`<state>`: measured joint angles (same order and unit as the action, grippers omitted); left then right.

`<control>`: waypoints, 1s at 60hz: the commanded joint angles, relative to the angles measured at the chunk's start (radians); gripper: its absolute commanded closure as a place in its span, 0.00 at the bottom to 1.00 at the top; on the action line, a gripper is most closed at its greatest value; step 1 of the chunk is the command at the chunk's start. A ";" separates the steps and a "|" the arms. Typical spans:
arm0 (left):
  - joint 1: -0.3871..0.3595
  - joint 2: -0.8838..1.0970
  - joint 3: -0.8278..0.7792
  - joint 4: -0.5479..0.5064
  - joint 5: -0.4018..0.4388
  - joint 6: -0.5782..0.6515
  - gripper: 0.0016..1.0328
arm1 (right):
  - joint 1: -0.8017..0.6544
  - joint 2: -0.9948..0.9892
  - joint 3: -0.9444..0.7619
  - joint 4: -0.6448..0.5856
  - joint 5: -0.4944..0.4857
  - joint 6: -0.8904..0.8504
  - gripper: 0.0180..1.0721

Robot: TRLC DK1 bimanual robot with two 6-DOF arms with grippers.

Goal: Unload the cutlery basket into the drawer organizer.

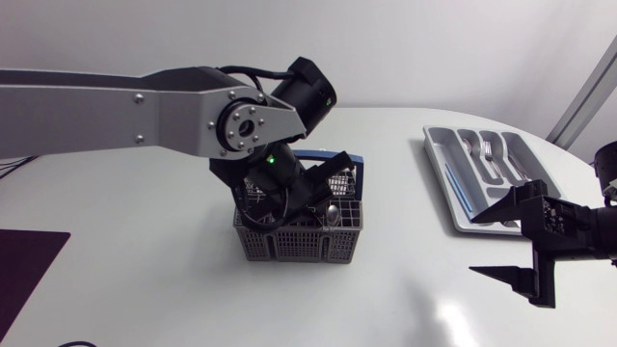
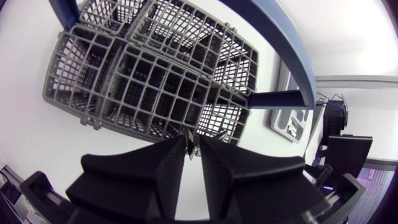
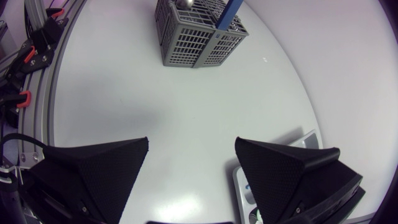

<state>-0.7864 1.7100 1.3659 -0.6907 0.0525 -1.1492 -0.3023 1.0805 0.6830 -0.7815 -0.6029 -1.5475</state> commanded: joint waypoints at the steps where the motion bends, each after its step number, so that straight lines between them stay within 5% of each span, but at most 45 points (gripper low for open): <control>1: -0.005 0.033 0.030 -0.010 0.007 -0.027 0.83 | 0.006 -0.002 -0.026 0.002 -0.008 0.003 0.05; 30: -0.002 0.051 0.064 -0.029 -0.005 0.002 0.97 | 0.006 -0.004 -0.033 0.004 -0.008 -0.003 0.05; 60: 0.006 0.046 0.067 -0.033 -0.011 0.011 0.97 | 0.006 -0.008 -0.042 0.019 -0.008 -0.002 0.05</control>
<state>-0.7864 1.7420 1.4082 -0.7139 0.0483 -1.1442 -0.3023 1.0805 0.6636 -0.7589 -0.6029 -1.5478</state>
